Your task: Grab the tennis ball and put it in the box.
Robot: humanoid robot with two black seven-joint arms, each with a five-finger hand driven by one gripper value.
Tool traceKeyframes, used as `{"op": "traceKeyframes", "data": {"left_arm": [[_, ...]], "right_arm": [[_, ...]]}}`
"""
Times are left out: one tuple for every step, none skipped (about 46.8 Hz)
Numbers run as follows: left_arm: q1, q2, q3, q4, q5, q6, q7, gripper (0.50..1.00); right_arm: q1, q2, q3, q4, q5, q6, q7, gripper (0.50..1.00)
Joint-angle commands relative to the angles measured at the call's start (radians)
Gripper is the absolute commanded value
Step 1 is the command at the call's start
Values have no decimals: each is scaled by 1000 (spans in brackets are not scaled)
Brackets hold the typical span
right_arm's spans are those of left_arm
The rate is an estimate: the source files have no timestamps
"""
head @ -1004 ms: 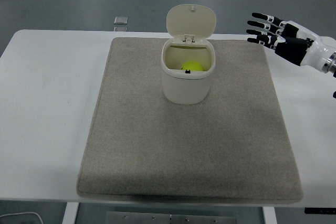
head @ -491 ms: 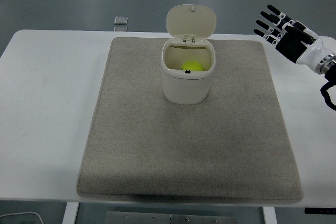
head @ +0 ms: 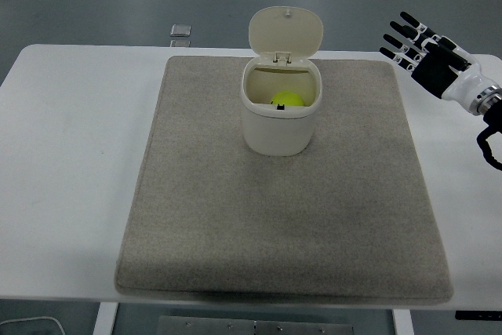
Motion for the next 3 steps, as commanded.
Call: {"op": "traceKeyframes", "data": {"left_arm": [[0,0,0,0,0,0,0,992],[0,0,0,0,0,0,0,992],[0,0,0,0,0,0,0,992]], "right_arm": [[0,0,0,0,0,-3,0,901],[0,0,0,0,0,-3,0,901],[0,0,-2,0,-2,-4,0,901]]}}
